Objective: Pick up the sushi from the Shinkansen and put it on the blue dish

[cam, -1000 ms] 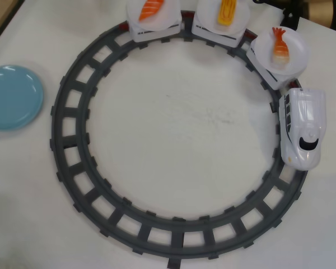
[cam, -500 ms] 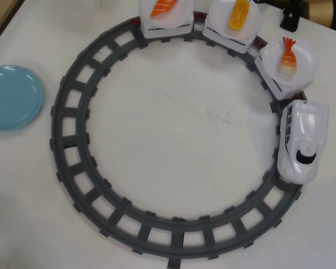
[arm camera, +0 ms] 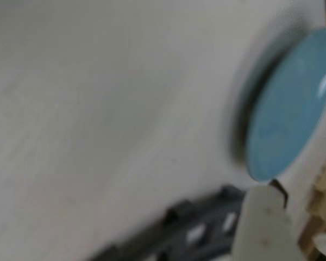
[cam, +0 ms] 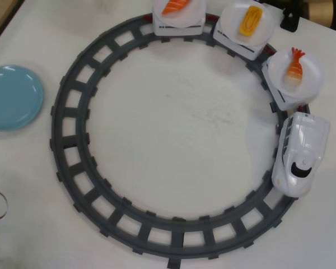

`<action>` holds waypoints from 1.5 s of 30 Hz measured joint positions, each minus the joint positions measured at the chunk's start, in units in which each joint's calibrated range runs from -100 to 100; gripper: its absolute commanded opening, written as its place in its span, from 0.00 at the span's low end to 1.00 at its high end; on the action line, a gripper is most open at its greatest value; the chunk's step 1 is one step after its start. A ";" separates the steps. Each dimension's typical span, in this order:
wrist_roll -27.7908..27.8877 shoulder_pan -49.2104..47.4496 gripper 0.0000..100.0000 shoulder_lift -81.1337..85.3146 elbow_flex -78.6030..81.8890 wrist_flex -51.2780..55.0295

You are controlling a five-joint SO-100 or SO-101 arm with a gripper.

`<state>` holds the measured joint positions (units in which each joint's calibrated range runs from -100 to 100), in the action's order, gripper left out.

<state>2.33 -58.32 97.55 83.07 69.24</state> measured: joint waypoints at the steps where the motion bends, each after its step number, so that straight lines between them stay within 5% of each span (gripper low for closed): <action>1: 0.93 1.72 0.11 0.00 -1.56 -0.67; 13: 7.60 20.92 0.11 -22.52 -17.93 -15.71; 24: 9.62 42.26 0.11 -60.57 -58.74 -16.89; 32: 18.68 57.62 0.11 -73.56 -78.77 -12.44; 45: 40.56 75.52 0.21 -83.51 -80.70 -12.44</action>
<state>42.89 17.20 14.04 2.38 56.81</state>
